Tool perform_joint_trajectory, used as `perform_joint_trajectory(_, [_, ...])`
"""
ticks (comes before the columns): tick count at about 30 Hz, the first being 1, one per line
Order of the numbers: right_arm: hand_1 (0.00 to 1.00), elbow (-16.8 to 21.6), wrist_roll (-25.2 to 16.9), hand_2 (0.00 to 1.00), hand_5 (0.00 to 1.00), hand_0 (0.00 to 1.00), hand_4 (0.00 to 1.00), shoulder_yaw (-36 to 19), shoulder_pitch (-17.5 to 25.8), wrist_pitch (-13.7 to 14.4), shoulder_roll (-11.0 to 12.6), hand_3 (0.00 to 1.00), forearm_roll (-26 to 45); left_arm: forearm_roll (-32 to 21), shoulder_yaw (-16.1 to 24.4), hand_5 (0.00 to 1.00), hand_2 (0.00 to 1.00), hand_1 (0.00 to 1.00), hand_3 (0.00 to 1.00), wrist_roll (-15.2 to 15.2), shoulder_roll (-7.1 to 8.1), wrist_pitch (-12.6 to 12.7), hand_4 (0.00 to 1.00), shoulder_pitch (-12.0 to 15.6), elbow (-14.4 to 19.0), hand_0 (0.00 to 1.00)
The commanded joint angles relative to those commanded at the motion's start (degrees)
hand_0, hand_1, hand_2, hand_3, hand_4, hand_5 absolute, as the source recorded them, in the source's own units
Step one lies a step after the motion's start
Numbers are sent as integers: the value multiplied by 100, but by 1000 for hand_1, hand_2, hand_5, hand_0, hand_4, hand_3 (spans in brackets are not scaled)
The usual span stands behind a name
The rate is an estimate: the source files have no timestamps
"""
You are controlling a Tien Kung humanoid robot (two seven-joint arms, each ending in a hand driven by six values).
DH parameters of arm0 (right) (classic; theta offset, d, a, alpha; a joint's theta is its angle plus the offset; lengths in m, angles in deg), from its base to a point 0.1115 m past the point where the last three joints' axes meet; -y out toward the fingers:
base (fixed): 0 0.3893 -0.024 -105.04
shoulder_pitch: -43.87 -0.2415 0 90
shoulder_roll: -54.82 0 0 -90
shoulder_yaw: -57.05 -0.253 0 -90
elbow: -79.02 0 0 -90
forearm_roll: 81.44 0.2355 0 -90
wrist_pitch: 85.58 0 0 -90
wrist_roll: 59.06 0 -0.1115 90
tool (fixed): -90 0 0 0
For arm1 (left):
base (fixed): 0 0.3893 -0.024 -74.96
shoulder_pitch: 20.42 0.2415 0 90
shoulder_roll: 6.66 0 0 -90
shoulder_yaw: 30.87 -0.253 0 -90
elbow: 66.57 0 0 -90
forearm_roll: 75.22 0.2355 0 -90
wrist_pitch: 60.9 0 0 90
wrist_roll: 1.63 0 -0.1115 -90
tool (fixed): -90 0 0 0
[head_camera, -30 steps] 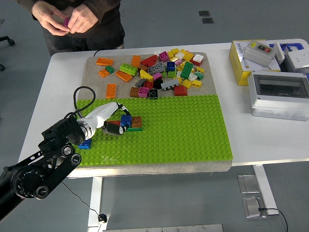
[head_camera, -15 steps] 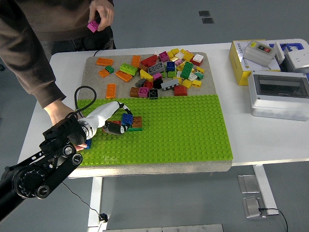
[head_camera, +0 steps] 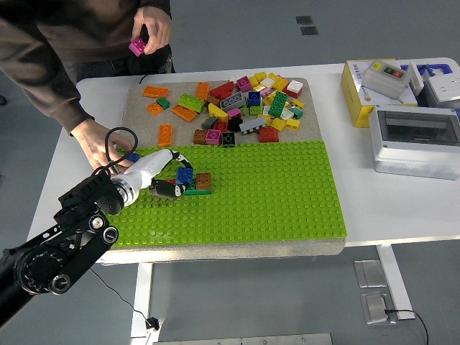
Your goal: Pick up the brick,pile it on top of brick,press brick,pick up the brick,pile it on top of brick,press brick
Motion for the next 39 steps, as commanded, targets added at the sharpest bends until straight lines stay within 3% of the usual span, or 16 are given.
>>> perform_joint_trajectory(6, [665,0,1,644,998,731,661,-4,2,-1,0,846,-10,-99,-4,150,898,944,559,-44,10,2,655,24,-11,998])
perform_joint_trajectory(22, [665,0,0,644,998,731,661,-13,-2,1,-4,846,-35,-1260,-99,155,892,941,556,-925,19,363,666,68,-256,998])
perform_joint_trajectory(39, [665,0,-4,644,998,731,660,-11,-6,-4,-4,844,-49,-1347,-166,154,891,942,561,-1093,-3,390,662,66,-515,998])
